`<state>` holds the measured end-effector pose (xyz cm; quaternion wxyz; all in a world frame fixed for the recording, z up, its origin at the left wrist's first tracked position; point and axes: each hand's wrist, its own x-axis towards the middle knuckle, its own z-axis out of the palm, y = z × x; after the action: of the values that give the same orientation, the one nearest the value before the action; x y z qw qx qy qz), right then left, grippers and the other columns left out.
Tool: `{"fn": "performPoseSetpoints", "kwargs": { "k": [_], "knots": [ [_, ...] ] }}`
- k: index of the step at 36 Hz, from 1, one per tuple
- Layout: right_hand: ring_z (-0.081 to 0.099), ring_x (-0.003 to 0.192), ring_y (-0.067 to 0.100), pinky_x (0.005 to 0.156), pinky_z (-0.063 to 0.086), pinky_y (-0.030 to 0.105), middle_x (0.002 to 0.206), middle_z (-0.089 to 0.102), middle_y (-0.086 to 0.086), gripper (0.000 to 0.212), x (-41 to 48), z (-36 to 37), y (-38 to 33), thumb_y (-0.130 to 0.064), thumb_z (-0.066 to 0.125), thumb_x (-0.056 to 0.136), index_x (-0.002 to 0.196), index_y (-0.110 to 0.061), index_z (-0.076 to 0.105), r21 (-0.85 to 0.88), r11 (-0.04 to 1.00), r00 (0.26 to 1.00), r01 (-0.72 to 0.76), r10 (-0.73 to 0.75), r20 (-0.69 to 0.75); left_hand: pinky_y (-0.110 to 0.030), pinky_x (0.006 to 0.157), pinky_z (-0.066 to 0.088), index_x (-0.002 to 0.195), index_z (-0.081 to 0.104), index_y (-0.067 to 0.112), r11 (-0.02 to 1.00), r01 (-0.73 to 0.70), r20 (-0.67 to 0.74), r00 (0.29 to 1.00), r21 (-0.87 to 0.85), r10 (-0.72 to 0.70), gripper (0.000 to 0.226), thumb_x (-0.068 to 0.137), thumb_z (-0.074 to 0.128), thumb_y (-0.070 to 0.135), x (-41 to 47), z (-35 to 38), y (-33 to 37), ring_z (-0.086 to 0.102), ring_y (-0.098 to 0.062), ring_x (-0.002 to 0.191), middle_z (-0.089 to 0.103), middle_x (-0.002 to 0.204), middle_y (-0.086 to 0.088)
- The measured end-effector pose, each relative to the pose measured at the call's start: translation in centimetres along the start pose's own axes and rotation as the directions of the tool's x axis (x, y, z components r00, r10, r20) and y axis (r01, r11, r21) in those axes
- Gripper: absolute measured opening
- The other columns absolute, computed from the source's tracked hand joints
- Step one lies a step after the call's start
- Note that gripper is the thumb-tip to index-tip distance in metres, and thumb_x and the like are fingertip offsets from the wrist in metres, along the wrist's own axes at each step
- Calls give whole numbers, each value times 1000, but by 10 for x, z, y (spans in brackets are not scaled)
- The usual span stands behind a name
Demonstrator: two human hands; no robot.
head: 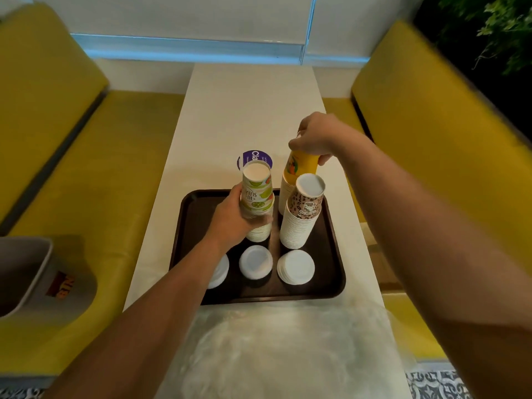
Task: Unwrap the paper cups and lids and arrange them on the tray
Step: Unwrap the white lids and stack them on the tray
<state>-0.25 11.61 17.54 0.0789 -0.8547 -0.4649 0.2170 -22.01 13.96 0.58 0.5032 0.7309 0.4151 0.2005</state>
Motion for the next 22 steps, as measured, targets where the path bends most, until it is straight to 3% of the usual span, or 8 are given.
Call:
{"fn": "performPoseSetpoints", "kwargs": {
  "k": [3,7,10,12,18,22],
  "knots": [
    [76,79,38,71,67,40,130,61,16,51,5,2,-14,-35,71,97,138,-7,59,36,999,999,29,-30,27,-37,108,52,155,33,35,996,8,65,998,-85,-3,112,63,94,57,-5,-6,-7,59,-6,129,59,143,17],
    [75,83,42,72,67,46,130,61,18,56,12,5,-41,-33,77,94,137,-3,57,58,997,992,59,-65,112,-37,114,46,163,24,30,962,49,119,993,-268,-18,86,93,75,35,-15,-15,-7,56,2,130,57,144,16],
    [77,80,42,72,67,46,131,61,19,58,20,6,-61,-37,78,94,135,-3,56,51,996,979,75,-84,188,-39,118,37,160,31,31,923,73,33,997,-377,-66,82,87,56,57,-17,-27,-10,48,-7,139,51,151,7],
    [77,81,43,72,67,47,131,61,20,60,25,8,-75,-38,78,94,135,-1,54,43,996,968,78,-86,236,-43,120,35,158,37,31,906,76,-40,994,-417,-101,73,90,45,57,-17,-35,-11,42,-14,144,47,154,0],
    [71,100,45,79,67,48,137,60,22,64,36,18,-105,-39,80,92,135,1,54,55,994,937,93,-106,333,-51,120,37,156,37,36,938,63,-160,979,-342,-124,45,112,30,44,-9,-51,-17,39,-21,147,41,160,-4],
    [73,97,45,80,67,46,141,56,22,68,34,27,-130,-40,77,94,141,0,49,56,990,924,126,-138,356,-48,120,35,159,32,41,952,98,-138,980,-290,-143,47,112,35,44,3,-64,-22,33,-22,152,34,166,0]
  ]
}}
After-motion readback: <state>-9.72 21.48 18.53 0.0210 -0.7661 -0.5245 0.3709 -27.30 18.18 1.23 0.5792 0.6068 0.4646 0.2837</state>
